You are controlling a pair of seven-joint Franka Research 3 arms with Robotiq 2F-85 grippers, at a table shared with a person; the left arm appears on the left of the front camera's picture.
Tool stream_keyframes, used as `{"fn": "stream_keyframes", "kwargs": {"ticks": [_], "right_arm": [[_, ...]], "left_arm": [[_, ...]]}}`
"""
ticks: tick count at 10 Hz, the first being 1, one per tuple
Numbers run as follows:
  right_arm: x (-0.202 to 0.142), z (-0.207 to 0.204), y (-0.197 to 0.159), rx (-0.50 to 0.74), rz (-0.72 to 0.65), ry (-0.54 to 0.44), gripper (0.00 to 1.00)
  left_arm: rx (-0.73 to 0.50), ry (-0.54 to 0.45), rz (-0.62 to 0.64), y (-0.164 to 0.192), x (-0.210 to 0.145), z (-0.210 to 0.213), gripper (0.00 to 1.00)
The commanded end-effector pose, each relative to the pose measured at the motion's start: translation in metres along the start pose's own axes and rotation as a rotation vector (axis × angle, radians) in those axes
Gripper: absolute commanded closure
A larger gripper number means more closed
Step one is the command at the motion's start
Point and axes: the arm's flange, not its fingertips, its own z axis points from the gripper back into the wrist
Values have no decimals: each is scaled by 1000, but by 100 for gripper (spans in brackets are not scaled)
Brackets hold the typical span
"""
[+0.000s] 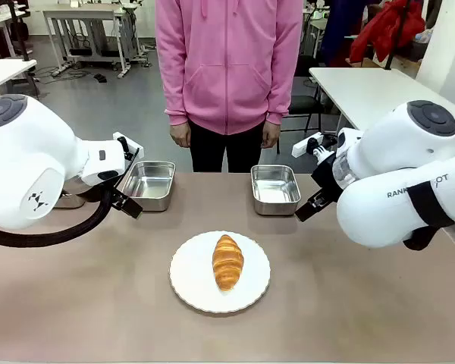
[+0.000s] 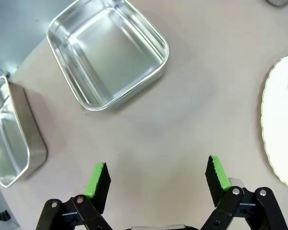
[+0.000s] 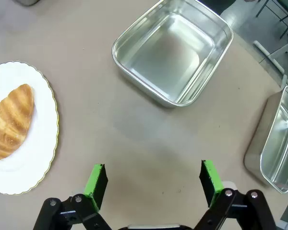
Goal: Place the bread in the container.
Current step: Place the Butter Roll into the Airtight Container indicated by the human.
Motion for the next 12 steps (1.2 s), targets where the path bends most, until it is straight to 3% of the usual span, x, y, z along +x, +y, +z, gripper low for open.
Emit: {"fn": "stream_keyframes", "kwargs": {"ticks": [1,10,12], "right_arm": [[0,0,0,0,0,0,0],[0,0,0,0,0,1,0],[36,47,-18,-11,5,-87,0]], "left_arm": [[0,0,0,0,0,0,0],[0,0,0,0,0,0,0],[-27,-129,39,39,20,52,0]]}}
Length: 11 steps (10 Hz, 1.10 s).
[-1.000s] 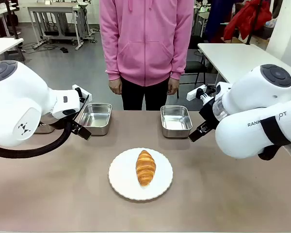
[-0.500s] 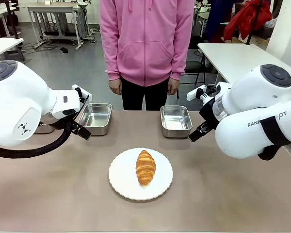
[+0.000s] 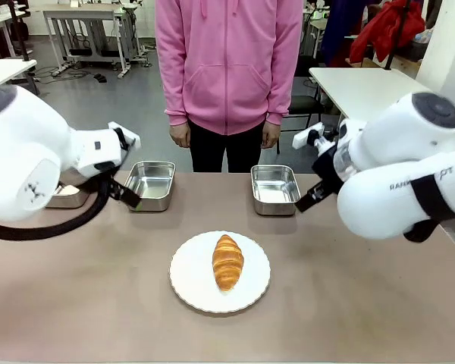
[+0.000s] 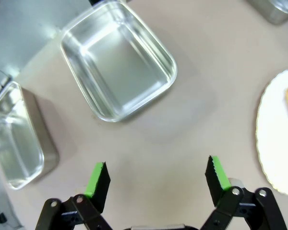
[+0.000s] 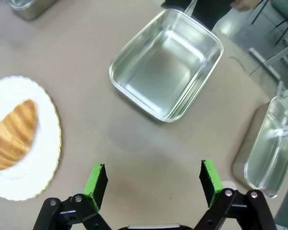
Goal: Place the bread in the container.
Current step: Place the Butter Roll into the Airtight Container indicated by the human.
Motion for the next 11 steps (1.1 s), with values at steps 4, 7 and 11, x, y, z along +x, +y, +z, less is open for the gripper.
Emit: {"fn": "stream_keyframes", "kwargs": {"ticks": [4,7,11], "right_arm": [[37,131,-94,53,-8,-158,0],[4,182,-188,115,26,-232,0],[-31,165,-246,168,-38,-306,0]], "left_arm": [[-171,-137,-25,116,23,133,0],[-344,-227,-104,215,-9,172,0],[-336,-238,-203,254,-31,169,0]]}}
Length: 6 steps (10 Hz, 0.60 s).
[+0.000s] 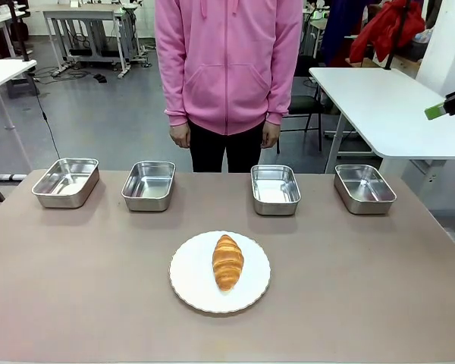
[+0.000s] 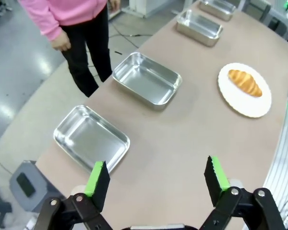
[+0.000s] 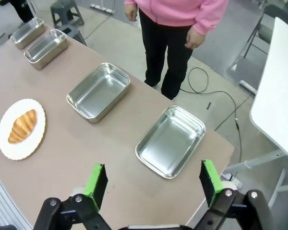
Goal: Place the bread in the container.
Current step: Place the Butter Roll into the Airtight Container indicated by the human.
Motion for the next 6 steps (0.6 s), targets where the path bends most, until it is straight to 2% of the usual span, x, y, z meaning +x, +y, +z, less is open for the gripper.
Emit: {"fn": "stream_keyframes", "kwargs": {"ticks": [1,5,6], "right_arm": [[7,7,8,-22,19,16,0],[6,3,6,-21,13,18,0],[11,1,-19,10,10,34,0]], "left_arm": [[-7,-15,13,-9,3,5,0],[0,4,29,-5,2,0,0],[-49,-24,32,10,-2,14,0]]}}
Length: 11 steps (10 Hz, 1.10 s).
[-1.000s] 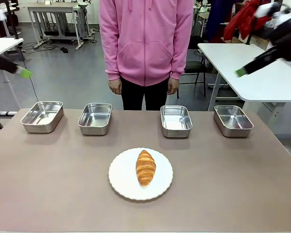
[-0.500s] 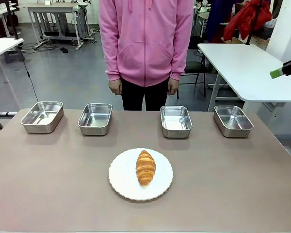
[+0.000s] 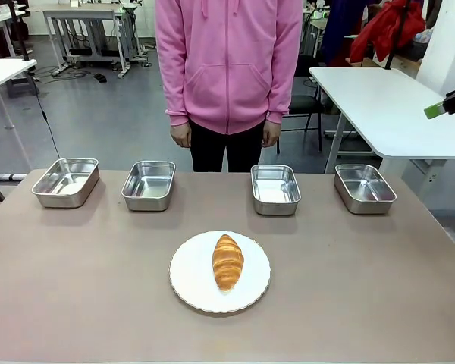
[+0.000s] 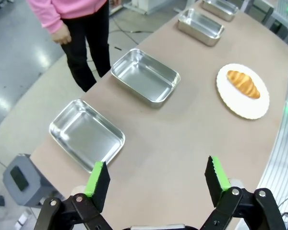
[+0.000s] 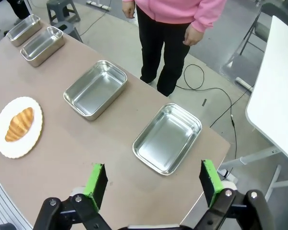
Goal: Place the bread in the container.
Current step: Place the Butter Roll into the Airtight Container indicated by the human.
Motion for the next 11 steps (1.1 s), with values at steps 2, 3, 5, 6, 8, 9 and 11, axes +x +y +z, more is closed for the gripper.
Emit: {"fn": "stream_keyframes", "kwargs": {"ticks": [2,3,5,6,8,9,11], "right_arm": [[-4,-6,-44,33,-17,-5,0],[-7,-7,-47,42,-12,-21,0],[-11,-6,-50,54,-18,-51,0],[-12,-5,-52,58,-24,-61,0],[-11,-1,-51,68,-21,-79,0],[-11,4,-49,79,-20,-96,0],[-10,7,-41,87,-6,-115,0]], "left_arm": [[-53,-58,-44,34,-4,20,0],[-69,-81,-66,40,-3,22,0],[-91,-121,-83,42,-1,22,0],[-107,-138,-76,43,-3,25,0],[-117,-166,-64,46,-6,33,0],[-125,-180,-59,46,-7,36,0],[-102,-191,-38,40,-9,40,0]]}}
